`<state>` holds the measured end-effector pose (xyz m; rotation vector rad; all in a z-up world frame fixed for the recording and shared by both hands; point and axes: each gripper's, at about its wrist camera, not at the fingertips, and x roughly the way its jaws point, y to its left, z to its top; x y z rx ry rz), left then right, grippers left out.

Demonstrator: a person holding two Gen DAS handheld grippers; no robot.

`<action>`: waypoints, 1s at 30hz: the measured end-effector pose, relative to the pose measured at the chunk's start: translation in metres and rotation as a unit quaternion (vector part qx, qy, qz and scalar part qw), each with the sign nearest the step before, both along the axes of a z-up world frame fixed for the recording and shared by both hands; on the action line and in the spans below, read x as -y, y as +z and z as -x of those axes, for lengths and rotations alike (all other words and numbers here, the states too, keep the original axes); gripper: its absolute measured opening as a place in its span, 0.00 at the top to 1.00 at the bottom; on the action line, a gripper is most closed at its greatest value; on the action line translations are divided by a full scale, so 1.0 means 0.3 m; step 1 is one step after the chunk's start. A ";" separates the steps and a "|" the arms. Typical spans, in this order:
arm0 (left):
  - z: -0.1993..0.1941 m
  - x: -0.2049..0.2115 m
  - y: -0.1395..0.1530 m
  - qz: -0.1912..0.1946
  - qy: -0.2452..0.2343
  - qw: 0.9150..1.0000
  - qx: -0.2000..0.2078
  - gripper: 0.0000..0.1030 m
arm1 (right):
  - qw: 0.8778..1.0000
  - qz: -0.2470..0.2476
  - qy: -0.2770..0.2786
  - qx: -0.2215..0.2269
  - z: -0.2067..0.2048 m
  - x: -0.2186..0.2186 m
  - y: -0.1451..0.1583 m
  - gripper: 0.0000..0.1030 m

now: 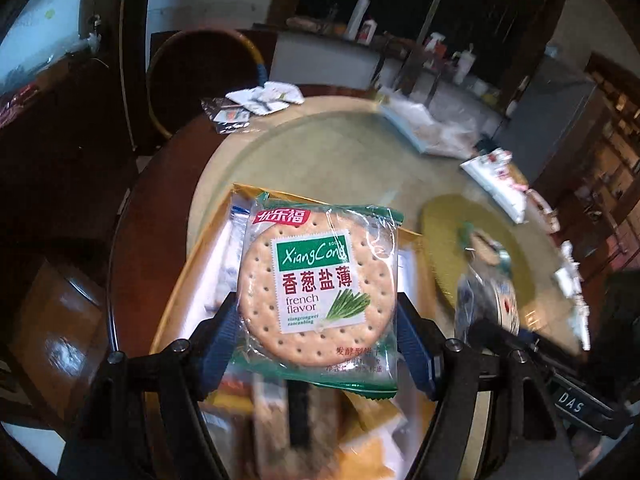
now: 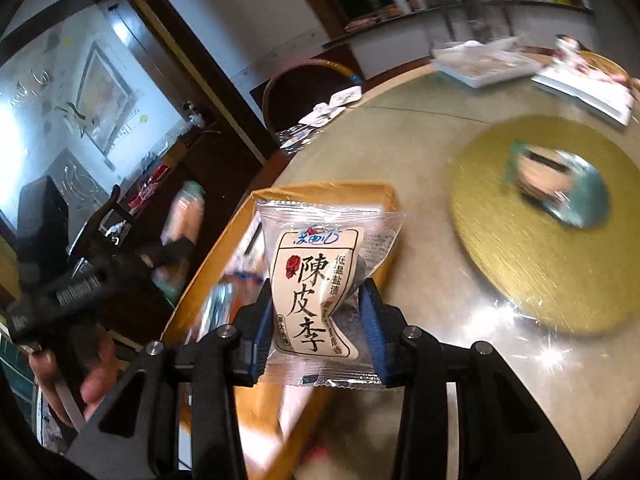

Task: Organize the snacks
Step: 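Lower both packets into the white tray and open both grippers, then grasp the green-zip cracker bag on the lazy susan with the right gripper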

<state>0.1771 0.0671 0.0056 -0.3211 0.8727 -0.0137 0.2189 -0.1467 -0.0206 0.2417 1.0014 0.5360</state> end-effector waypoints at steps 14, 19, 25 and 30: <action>-0.168 -0.055 -0.157 -0.007 0.005 0.997 -0.074 0.28 | 0.997 0.053 -0.002 -0.049 -0.229 -0.171 -0.171 0.55; -0.153 -0.054 -0.178 0.021 -0.009 0.996 -0.090 0.23 | 0.999 -0.013 -0.003 -0.045 -0.199 -0.089 -0.111 0.42; -0.054 -0.066 -0.081 -0.026 0.039 0.999 -0.011 0.22 | 1.000 -0.019 -0.012 0.010 -0.194 0.075 0.035 0.31; 0.123 -0.036 -0.008 -0.049 0.064 0.996 0.044 0.21 | 0.995 0.049 -0.088 -0.006 -0.329 0.285 -0.010 0.31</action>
